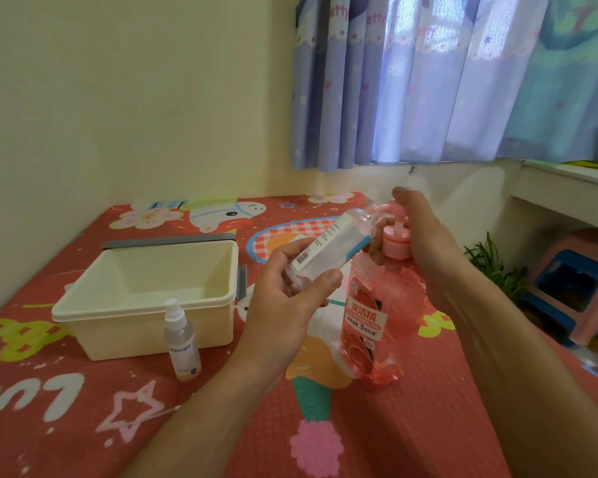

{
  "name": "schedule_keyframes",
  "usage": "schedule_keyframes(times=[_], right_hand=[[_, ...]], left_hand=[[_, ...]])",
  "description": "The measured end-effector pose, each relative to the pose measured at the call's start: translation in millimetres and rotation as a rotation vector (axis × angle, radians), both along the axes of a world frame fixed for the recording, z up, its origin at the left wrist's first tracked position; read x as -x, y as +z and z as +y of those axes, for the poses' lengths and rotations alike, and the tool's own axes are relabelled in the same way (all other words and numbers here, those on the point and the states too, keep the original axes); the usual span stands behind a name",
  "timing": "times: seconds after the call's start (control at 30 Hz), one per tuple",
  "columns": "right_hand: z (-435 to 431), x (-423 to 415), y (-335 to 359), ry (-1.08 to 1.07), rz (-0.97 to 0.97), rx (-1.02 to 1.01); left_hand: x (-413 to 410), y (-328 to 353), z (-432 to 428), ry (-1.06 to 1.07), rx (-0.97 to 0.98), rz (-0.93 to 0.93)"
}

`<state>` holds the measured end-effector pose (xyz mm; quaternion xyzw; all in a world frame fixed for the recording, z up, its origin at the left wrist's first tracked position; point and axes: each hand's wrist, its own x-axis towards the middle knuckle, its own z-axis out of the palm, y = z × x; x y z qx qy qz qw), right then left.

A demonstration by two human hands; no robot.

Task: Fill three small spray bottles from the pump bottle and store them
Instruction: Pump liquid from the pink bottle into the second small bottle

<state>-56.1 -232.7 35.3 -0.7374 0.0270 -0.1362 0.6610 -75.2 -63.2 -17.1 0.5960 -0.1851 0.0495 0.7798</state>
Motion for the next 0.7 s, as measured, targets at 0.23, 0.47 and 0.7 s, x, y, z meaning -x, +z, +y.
schedule_keyframes(times=[0.23,0.47,0.7], right_hand=[[1.5,1.1,0.2,0.004,-0.021,0.023],[-1.2,-0.8,-0.7,0.006,-0.016,0.002],[1.1,1.9,0.3,0.012,-0.033,0.03]], left_hand=[[-0.7,-1.6,1.7,0.004,0.006,0.019],[0.1,-0.3,-0.3,0.009,-0.003,0.001],[-0.3,-1.8,0.9,0.009,0.002,0.011]])
